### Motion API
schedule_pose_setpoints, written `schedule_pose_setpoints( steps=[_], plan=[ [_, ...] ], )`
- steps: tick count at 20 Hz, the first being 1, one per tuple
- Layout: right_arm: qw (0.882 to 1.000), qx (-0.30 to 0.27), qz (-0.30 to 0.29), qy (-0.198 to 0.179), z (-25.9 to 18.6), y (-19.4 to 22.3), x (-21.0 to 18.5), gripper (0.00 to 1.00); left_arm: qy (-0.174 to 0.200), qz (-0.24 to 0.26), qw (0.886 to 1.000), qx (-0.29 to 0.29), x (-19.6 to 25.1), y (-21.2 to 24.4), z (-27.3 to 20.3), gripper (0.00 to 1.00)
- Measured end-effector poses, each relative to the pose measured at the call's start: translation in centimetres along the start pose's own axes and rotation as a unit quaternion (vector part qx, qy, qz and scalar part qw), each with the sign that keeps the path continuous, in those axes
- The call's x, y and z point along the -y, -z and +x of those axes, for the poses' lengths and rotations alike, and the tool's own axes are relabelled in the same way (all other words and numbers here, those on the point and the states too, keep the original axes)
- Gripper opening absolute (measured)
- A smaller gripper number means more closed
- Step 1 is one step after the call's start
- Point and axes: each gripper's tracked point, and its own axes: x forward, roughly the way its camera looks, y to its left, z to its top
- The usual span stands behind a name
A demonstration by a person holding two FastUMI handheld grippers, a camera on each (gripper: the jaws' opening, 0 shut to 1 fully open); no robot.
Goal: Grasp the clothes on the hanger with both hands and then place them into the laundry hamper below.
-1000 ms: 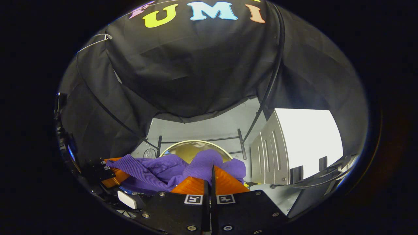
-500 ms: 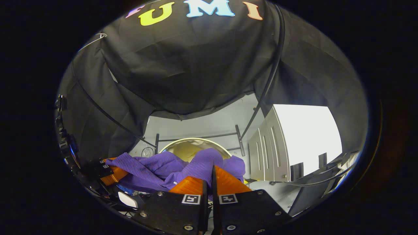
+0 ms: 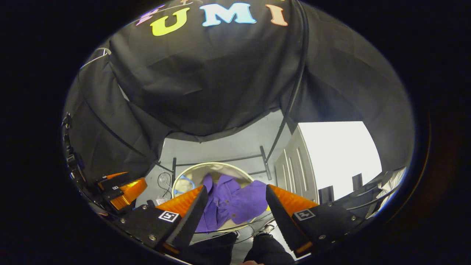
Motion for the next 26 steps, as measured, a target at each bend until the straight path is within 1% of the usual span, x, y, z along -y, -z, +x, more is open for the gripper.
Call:
schedule_pose_setpoints(
  steps=[3,4,5,6,9,11,13,14,16,17,18,19,20,21,22,23,25,26],
  plan=[
    [0.998,0.055,0.01,0.014,-2.0,-3.0,3.7,0.97,-0.01,-0.022,0.999,0.025,1.7,-2.5,-2.0,0.95],
    [0.997,0.075,0.01,0.016,-2.8,-4.3,5.0,0.97,-0.016,-0.027,0.999,0.034,2.4,-3.3,-2.8,1.0],
    [0.995,0.097,0.005,0.015,-3.6,-5.5,6.4,0.97,-0.023,-0.029,0.998,0.044,3.1,-4.0,-3.7,1.0],
    [0.993,0.12,-0.003,0.015,-4.4,-7.0,7.6,0.97,-0.033,-0.032,0.997,0.055,3.9,-4.7,-4.6,0.95],
    [0.981,0.188,-0.047,-0.001,-7.5,-10.7,11.1,0.97,-0.07,-0.044,0.992,0.093,6.5,-7.0,-7.8,0.95],
    [0.971,0.23,-0.068,-0.014,-9.7,-12.9,13.1,0.97,-0.099,-0.06,0.985,0.125,8.6,-8.9,-10.4,0.95],
    [0.962,0.26,-0.076,-0.035,-11.0,-14.8,14.7,0.97,-0.118,-0.073,0.976,0.168,10.9,-11.2,-13.2,0.95],
    [0.958,0.272,-0.078,-0.045,-11.6,-15.6,15.4,0.95,-0.126,-0.075,0.971,0.189,12.1,-12.5,-14.7,0.95],
    [0.948,0.302,-0.081,-0.059,-13.2,-17.3,17.0,0.97,-0.146,-0.074,0.957,0.238,14.2,-15.4,-17.9,0.95],
    [0.942,0.321,-0.081,-0.059,-13.9,-18.4,17.8,0.97,-0.16,-0.07,0.948,0.266,14.9,-17.2,-19.8,0.95],
    [0.935,0.34,-0.08,-0.057,-14.9,-19.6,18.5,0.97,-0.169,-0.068,0.939,0.291,15.4,-18.9,-21.4,0.9],
    [0.927,0.362,-0.077,-0.054,-16.2,-20.7,19.1,0.94,-0.171,-0.067,0.931,0.315,16.3,-20.4,-23.2,0.95],
    [0.918,0.386,-0.073,-0.049,-17.6,-21.8,19.7,0.97,-0.168,-0.066,0.923,0.339,17.3,-21.8,-25.0,1.0],
    [0.908,0.41,-0.068,-0.044,-19.0,-22.9,20.2,0.94,-0.162,-0.064,0.917,0.359,18.2,-22.9,-26.6,1.0],
    [0.898,0.433,-0.061,-0.041,-20.3,-23.9,20.6,0.94,-0.158,-0.06,0.911,0.375,18.9,-23.6,-28.2,1.0],
    [0.891,0.449,-0.054,-0.037,-21.5,-24.6,20.9,0.94,-0.162,-0.053,0.907,0.386,18.8,-24.2,-29.5,1.0],
    [0.879,0.474,-0.038,-0.034,-24.0,-25.6,21.5,0.94,-0.179,-0.041,0.899,0.398,18.1,-25.4,-31.9,0.99],
    [0.874,0.483,-0.032,-0.032,-25.1,-25.8,21.8,0.96,-0.178,-0.043,0.895,0.407,18.2,-26.0,-32.8,0.99]
  ],
)
